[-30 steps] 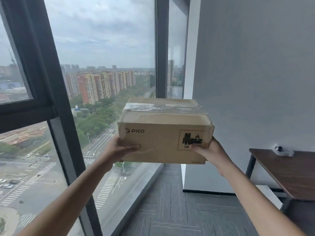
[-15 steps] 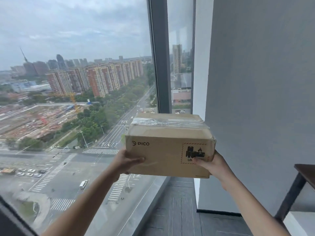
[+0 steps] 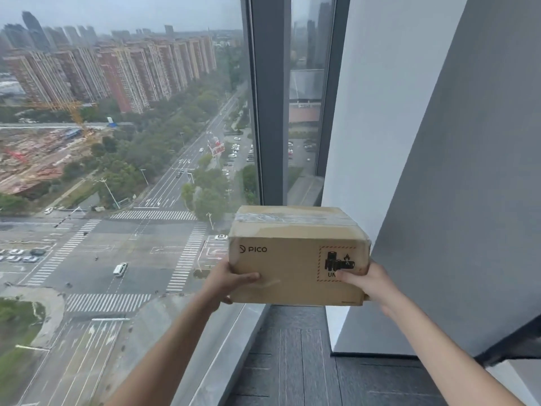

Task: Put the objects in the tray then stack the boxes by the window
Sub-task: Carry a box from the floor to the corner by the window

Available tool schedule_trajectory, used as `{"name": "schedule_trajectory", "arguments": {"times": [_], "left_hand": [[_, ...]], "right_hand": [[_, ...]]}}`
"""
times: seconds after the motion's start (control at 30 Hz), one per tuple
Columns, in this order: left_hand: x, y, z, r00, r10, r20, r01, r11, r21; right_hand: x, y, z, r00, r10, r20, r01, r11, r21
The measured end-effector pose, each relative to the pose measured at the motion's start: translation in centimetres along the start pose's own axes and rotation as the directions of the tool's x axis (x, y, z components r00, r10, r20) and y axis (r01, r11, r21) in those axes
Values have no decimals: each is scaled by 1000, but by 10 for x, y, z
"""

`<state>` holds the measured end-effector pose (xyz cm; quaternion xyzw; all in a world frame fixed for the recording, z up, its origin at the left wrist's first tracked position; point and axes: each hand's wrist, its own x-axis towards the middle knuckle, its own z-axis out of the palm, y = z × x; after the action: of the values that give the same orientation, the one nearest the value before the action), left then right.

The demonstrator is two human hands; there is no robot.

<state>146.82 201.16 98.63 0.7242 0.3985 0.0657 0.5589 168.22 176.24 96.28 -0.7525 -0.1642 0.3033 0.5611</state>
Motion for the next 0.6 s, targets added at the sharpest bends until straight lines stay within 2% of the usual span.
{"name": "schedule_trajectory", "arguments": {"times": [0.13,0.33,0.47,0.6], "left_hand": [[103,-18,3,991,-77,108,75,997,16],[212,-72,35,961,-235,145,227,971,70],[265,-125,74,928,-325,180,323,946,39],[326,-197,134,898,-390,205,400,917,-9]], "right_hand": [[83,20,19,992,121,-25,-121,993,4],[176,89,36,965,261,-12,-260,965,26],[227,161,37,940,340,17,-340,940,3],[279,264,37,916,402,-21,-401,916,32]]}}
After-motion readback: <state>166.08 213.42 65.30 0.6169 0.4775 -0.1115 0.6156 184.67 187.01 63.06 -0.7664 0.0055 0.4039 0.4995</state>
